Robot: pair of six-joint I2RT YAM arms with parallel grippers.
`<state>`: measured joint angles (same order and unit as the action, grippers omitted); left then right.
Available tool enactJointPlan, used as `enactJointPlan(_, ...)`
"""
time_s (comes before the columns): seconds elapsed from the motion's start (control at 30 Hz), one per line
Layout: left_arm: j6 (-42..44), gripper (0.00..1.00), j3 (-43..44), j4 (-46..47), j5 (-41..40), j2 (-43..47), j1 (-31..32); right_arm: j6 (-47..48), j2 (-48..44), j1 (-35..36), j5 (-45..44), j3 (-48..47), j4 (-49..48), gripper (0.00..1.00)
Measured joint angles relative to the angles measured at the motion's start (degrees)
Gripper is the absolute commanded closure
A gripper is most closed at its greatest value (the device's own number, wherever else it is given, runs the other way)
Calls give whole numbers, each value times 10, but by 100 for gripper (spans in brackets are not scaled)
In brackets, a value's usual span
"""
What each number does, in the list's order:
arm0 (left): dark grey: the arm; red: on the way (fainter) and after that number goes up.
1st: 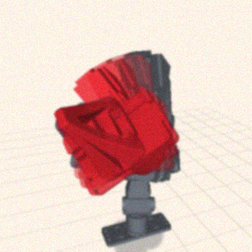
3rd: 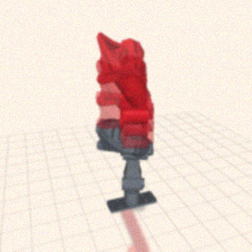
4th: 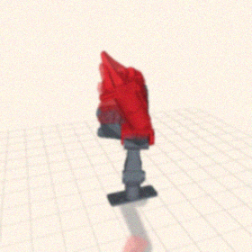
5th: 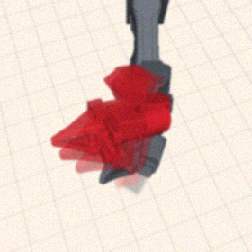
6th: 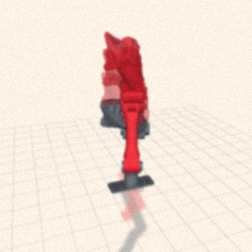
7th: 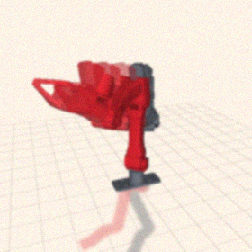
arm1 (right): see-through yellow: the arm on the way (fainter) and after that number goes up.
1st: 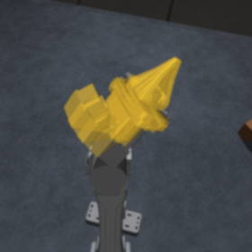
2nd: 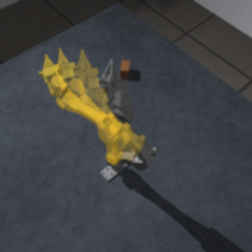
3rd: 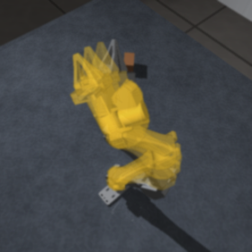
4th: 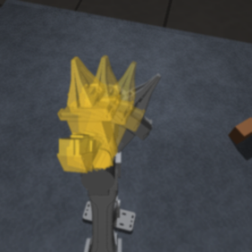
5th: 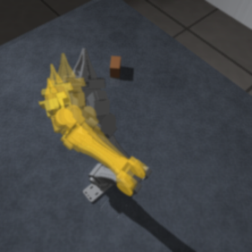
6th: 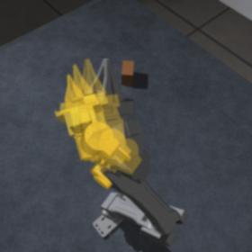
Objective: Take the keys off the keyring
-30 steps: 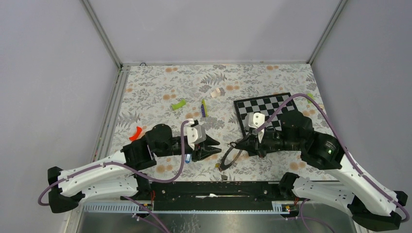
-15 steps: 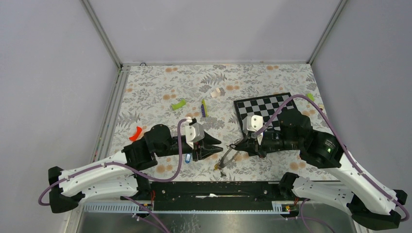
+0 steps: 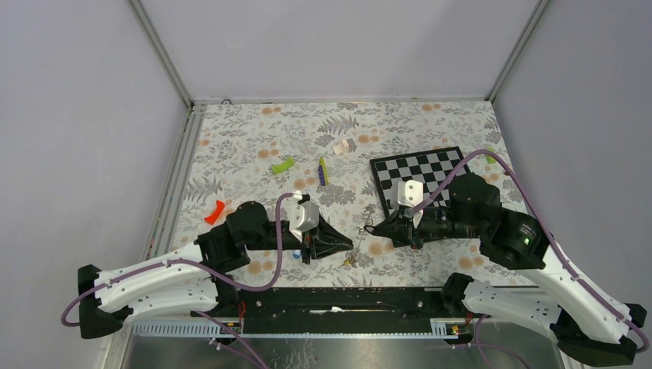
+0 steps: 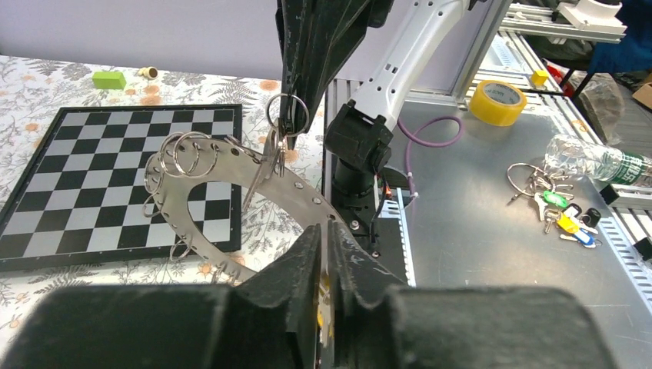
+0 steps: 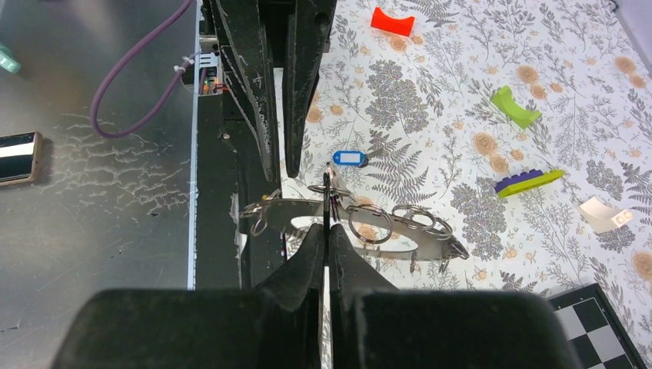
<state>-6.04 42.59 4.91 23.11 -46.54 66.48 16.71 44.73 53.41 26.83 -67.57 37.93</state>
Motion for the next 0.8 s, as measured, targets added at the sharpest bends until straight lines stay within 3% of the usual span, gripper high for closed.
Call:
enactJointPlan(0.1, -3, 74, -1, 4, 3, -1, 0, 0, 0, 0, 4, 0, -1, 100)
enactJointPlan(0.8, 6, 62, -26, 53, -41, -24, 3, -5, 0, 0, 43, 3, -1, 100)
